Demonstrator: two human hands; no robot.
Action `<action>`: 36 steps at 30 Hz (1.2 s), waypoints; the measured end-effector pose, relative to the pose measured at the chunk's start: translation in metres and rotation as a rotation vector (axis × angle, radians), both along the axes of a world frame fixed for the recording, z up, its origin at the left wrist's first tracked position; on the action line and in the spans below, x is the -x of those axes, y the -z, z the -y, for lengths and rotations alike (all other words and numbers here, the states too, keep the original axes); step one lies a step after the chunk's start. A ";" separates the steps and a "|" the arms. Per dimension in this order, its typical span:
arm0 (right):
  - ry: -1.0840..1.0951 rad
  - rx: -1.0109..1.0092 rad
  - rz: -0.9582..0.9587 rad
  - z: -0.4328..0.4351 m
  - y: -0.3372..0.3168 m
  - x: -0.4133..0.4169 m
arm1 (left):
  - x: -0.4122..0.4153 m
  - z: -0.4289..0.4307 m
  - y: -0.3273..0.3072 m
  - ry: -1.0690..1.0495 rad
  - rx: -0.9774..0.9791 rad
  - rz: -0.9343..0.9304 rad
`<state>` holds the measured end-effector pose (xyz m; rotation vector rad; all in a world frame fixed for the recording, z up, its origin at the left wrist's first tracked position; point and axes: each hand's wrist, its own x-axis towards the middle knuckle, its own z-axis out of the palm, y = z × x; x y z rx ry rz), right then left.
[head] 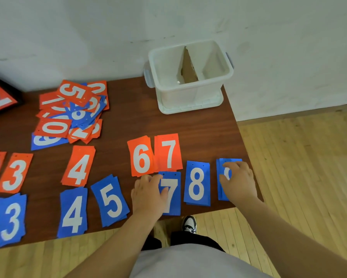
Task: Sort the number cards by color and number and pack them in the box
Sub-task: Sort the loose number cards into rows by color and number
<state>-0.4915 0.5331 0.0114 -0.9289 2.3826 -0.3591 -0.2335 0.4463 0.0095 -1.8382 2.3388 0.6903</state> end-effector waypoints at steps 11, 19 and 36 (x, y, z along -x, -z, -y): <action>-0.309 0.129 0.096 0.143 -0.020 -0.133 | -0.148 0.102 -0.047 -0.267 0.102 -0.039; -0.336 0.154 0.148 0.263 -0.029 -0.240 | -0.270 0.216 -0.048 -0.397 0.072 -0.011; -0.339 -0.062 -0.104 0.465 0.011 -0.302 | -0.305 0.404 -0.001 0.230 -0.062 0.038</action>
